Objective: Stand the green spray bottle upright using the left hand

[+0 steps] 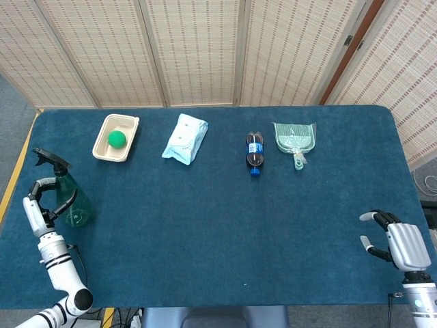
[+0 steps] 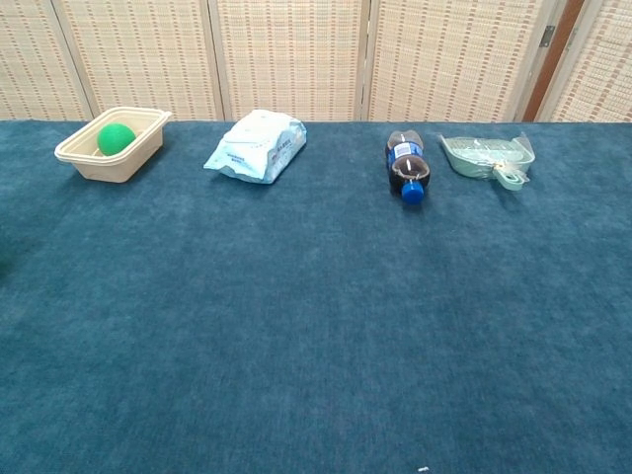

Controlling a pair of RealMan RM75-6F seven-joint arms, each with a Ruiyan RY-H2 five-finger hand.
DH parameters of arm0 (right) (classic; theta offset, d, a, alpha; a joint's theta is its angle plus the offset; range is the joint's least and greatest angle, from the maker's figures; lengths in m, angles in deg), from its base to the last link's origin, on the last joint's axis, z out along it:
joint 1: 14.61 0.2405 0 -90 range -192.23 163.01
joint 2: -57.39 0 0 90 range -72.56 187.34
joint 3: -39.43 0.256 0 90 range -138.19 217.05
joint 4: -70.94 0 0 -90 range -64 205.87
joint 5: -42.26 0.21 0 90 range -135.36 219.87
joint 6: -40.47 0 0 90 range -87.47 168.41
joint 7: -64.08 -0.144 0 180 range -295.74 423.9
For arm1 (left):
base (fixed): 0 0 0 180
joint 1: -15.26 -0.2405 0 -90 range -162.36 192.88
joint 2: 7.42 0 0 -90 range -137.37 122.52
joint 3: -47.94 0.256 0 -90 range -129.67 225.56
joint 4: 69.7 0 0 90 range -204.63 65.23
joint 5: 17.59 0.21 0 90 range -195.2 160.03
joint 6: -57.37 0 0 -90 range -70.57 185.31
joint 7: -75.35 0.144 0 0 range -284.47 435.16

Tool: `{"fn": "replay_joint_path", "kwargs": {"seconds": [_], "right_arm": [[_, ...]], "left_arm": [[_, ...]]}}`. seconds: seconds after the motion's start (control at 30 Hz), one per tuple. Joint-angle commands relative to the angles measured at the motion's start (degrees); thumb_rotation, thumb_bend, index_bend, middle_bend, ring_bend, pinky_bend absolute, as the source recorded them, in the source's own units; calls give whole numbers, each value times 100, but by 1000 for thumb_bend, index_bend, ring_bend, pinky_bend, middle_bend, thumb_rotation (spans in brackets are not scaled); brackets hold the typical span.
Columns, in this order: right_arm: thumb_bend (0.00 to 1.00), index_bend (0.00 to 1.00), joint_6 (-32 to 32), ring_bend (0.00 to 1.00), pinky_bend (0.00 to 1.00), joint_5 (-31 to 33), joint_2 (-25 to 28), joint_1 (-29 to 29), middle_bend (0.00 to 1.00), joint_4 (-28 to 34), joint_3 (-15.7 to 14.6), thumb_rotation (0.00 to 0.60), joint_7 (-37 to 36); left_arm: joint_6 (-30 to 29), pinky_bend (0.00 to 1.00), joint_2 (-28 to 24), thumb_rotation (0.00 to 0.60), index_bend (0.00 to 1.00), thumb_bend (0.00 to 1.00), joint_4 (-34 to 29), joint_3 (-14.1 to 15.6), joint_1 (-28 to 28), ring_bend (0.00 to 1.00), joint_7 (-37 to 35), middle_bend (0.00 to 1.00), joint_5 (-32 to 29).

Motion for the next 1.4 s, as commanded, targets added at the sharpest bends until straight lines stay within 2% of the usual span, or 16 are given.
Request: {"fn": "replay_joint_path", "kwargs": {"seconds": [0.03,0.33,0.63,0.97,1.1,1.23,1.4], "right_arm": [[241,417,2,380,806,0,1,2,405,6,1,600,6],[241,417,34,380,806,4,-19,16,405,4,-6,600,20],[241,417,41,380,806,7,-33,18,405,-8,-9,600,18],[241,417,52,380,806,6,-47,21,405,-18,-16,600,17],[241,417,58,380,806,2,-53,28,405,-20,-16,600,17],[241,417,69,380,806,1,-54,36,405,-20,-15,600,21],[241,417,72,380,806,-10,-59,43,405,-10,-18,600,32]], "left_arm": [[50,117,6,600,680,0,-60,-19,-117,484,-243,552,91],[230,117,36,600,636,0,38,-70,-144,483,-368,532,214],[44,117,26,600,592,0,-131,136,-449,470,-473,500,475],[144,117,-54,600,543,0,-273,122,-572,438,-456,454,507],[194,117,-119,600,493,0,-391,134,-643,399,-443,415,501],[138,117,-233,600,388,0,-593,226,-806,358,-516,367,595],[156,117,-348,600,375,0,-709,273,-895,335,-646,350,702]]}}
